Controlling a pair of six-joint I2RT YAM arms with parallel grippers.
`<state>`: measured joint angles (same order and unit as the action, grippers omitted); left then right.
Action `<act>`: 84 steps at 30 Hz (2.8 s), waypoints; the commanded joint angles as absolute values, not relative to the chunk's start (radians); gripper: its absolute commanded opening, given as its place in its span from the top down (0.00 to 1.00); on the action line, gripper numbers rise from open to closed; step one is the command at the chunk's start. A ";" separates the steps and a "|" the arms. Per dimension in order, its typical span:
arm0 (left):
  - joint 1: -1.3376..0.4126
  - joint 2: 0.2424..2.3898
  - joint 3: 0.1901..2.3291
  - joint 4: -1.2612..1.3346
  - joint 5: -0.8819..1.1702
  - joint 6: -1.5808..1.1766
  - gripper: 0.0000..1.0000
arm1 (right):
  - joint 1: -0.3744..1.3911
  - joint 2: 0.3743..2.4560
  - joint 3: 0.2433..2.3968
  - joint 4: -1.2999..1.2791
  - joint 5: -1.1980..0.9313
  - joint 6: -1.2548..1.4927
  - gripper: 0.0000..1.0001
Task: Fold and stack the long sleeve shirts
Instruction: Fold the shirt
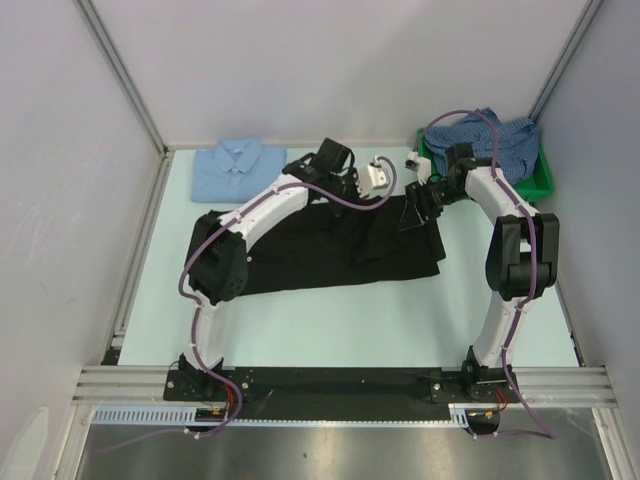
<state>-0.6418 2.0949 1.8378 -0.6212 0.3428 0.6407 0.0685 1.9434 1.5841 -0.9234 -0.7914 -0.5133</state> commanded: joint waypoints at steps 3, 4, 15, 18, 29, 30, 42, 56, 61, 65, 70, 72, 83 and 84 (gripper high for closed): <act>-0.571 2.097 2.098 -0.670 0.292 0.759 1.00 | 0.040 1.919 1.588 -0.836 -0.822 -0.477 0.42; -0.563 2.109 2.139 -0.664 0.252 0.771 1.00 | 0.037 1.919 1.598 -0.830 -0.822 -0.474 0.41; -0.486 2.213 2.287 -0.157 0.055 0.946 1.00 | 0.029 1.908 1.572 -0.678 -0.851 -0.353 0.38; -0.474 2.244 2.289 -0.013 0.022 0.992 1.00 | 0.029 1.902 1.555 -0.650 -0.853 -0.334 0.38; -0.456 2.228 2.237 0.083 0.165 0.973 1.00 | 0.061 1.931 1.542 -0.634 -0.871 -0.296 0.53; -0.456 2.195 2.194 0.060 0.193 0.971 1.00 | 0.063 1.931 1.537 -0.637 -0.873 -0.296 0.55; -0.425 1.700 1.531 -0.352 0.695 1.086 1.00 | 0.026 1.963 1.474 -0.726 -0.828 -0.331 0.65; -0.258 1.562 1.186 -0.724 0.631 1.661 1.00 | 0.020 2.025 1.437 -0.796 -0.652 -0.360 0.81; -0.230 1.467 1.039 -0.585 0.568 1.729 1.00 | 0.018 2.029 1.424 -0.810 -0.627 -0.370 0.82; -0.204 1.329 0.918 -0.578 0.572 1.841 1.00 | 0.011 2.037 1.425 -0.830 -0.618 -0.377 0.83; -0.201 1.197 0.714 -0.591 0.554 1.992 1.00 | 0.008 2.020 1.434 -0.860 -0.620 -0.413 0.84; -0.201 1.136 0.657 -0.592 0.552 1.950 0.69 | 0.008 2.005 1.450 -0.887 -0.643 -0.428 0.84; -0.084 1.550 1.236 -0.699 0.604 0.584 0.45 | 0.057 1.928 1.546 -0.835 -0.719 -0.445 0.79; -0.081 1.589 1.262 -0.712 0.613 0.534 0.47 | 0.066 1.933 1.555 -0.825 -0.716 -0.442 0.76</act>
